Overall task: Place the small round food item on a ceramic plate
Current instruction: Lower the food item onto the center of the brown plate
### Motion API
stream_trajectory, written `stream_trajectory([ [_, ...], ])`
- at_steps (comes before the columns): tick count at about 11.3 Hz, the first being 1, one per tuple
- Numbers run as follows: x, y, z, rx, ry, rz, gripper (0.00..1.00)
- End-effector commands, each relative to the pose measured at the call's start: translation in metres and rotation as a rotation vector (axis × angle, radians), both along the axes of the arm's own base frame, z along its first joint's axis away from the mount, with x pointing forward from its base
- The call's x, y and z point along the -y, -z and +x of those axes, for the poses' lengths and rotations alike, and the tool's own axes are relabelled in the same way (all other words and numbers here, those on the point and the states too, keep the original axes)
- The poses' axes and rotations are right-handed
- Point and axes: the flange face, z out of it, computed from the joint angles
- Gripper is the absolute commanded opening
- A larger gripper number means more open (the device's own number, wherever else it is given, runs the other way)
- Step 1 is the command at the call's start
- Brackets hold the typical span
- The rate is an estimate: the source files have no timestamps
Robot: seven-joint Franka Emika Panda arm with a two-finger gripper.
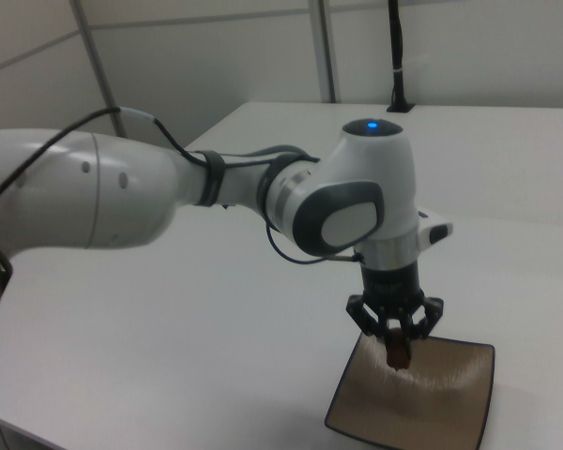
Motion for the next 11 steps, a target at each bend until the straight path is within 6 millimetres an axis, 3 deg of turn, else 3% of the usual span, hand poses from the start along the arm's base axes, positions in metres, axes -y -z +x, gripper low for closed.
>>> stream_trajectory([
  [1, 0.013, 0.026, -0.001, -0.034, -0.039, -0.035, 0.25],
  [7, 0.019, 0.069, -0.008, -0.045, -0.033, -0.038, 0.31],
  [8, 0.020, 0.069, -0.009, -0.046, -0.029, -0.036, 0.49],
  [10, 0.022, 0.068, -0.010, -0.040, -0.003, -0.029, 1.00],
  [11, 0.022, 0.067, -0.011, -0.043, 0.000, -0.026, 1.00],
])
